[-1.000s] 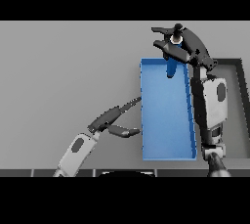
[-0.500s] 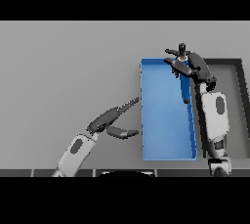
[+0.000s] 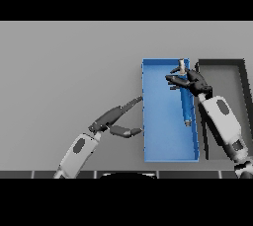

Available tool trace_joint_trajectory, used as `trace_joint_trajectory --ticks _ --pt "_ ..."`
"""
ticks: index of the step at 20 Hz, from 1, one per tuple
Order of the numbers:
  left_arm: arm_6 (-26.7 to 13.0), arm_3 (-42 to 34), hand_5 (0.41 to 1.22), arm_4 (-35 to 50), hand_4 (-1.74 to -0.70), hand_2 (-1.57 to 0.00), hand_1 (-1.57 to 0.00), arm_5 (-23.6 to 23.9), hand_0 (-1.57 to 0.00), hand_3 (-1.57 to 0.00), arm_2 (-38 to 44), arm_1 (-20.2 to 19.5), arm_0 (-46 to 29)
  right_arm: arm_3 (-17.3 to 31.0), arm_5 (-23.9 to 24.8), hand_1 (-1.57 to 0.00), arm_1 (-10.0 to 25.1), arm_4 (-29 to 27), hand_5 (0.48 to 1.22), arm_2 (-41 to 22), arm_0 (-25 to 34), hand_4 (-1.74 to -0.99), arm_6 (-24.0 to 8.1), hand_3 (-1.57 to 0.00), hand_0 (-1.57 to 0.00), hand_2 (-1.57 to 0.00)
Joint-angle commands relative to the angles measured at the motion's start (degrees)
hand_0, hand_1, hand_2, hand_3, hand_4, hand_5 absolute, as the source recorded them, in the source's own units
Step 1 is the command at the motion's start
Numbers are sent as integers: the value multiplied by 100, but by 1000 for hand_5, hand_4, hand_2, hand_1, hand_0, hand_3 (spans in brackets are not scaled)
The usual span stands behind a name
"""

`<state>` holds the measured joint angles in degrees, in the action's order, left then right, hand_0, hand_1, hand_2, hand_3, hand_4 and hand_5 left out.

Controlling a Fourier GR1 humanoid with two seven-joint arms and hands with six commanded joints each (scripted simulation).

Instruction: Pick up the blue pipe and place it into the blue bin.

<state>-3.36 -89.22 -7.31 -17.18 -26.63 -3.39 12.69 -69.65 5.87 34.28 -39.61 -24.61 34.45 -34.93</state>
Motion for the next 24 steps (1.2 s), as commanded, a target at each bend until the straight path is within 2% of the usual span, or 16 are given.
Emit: trace_joint_trajectory --ticks 1,3,4,6,8,11,14,18,21,24 --pt "-30 -3 493 -2 -919 1 1 -9 1 1 -9 -3 -12 117 222 -1282 236 -420 1154 -333 194 -1553 0 -364 -1355 -1234" --pt "-31 -28 493 17 -920 1 1 -30 1 1 -32 6 -46 131 631 -820 571 -1001 1137 -904 423 -1405 -1 -232 -867 -789" --pt "-39 -30 493 45 -924 1 1 -34 1 1 -3 12 -6 123 729 -656 690 -1158 1125 -1122 517 -1370 -2 -186 -693 -631" --pt "-79 -80 494 87 -926 1 1 -36 1 1 28 -7 0 -11 342 -419 878 -903 1068 -1532 707 -1307 -2 -118 -443 -404" --pt "-114 -82 494 73 -926 1 1 -26 1 1 2 6 -43 -123 -62 -268 1108 -420 962 -1955 876 -1250 -1 -75 -283 -258" --pt "-79 -74 496 64 -927 1 1 -15 1 1 29 -23 -14 -166 -393 -137 1209 -332 837 -2201 936 -1205 -2 -38 -145 -132" --pt "-43 -106 496 62 -929 1 1 -20 1 1 -11 -13 -97 -151 -526 -70 1271 -221 771 -2408 1004 -1161 -2 -19 -74 -67" --pt "-124 -92 497 54 -932 1 1 12 1 1 -16 35 -72 -195 -627 -28 1304 -158 725 -2476 1026 -1099 2 -7 -30 -27" --pt "13 -108 496 22 -930 1 1 -17 1 1 -50 -46 -200 -208 -790 -17 1354 -103 713 -2522 1068 -1084 33 -4 -19 -17" --pt "-78 -222 495 13 -930 1 1 11 1 1 -79 -36 -236 -114 -830 -17 1270 -66 714 -2536 1048 -1084 198 -4 -19 -17"
